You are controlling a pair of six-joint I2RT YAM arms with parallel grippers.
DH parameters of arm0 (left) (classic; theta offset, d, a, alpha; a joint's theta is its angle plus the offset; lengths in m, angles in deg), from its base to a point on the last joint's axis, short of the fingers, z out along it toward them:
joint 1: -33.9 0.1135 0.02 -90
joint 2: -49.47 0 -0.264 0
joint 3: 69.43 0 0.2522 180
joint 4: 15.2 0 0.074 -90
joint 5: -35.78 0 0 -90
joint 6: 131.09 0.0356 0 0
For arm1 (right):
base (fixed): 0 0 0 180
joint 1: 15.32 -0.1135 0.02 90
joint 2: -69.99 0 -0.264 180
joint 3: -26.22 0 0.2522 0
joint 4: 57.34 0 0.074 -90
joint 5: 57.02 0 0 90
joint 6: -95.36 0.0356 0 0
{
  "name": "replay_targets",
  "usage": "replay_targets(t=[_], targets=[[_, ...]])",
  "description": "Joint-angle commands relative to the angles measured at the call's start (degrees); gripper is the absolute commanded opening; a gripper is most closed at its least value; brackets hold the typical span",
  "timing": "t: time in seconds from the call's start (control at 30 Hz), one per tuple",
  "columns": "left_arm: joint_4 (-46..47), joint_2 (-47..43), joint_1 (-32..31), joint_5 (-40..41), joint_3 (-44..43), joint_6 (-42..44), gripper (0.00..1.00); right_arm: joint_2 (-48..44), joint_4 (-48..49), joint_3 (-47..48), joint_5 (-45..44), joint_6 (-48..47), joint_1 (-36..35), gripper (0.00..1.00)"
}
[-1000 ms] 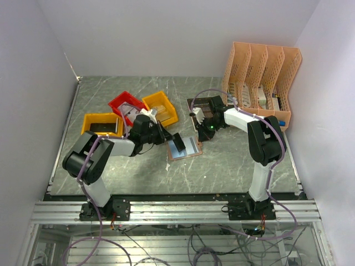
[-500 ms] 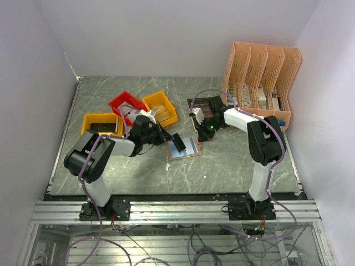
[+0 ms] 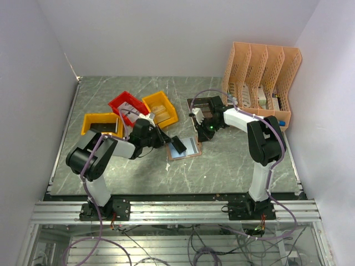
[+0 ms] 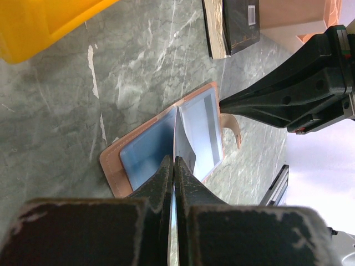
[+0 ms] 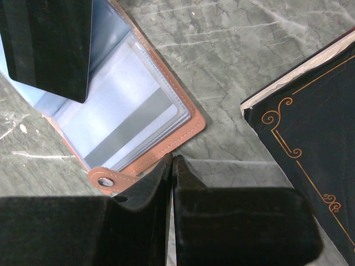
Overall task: Put the credit cards into the card holder
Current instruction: Insert the credit card into the card holder.
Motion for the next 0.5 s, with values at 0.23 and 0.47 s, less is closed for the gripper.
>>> replay_targets(t=[0.23,0.47], targets=[[1.3,-0.6,-0.6,3.5,1.4,0.0,0.07,1.4,-0.5,1.1,0.8,-0.3,-0.3,0.03],[4.4,1.5,-0.6,1.6,1.0,-1.3,0.07,1.2,-0.6,1.1,0.8,-0.3,-0.3,0.03]])
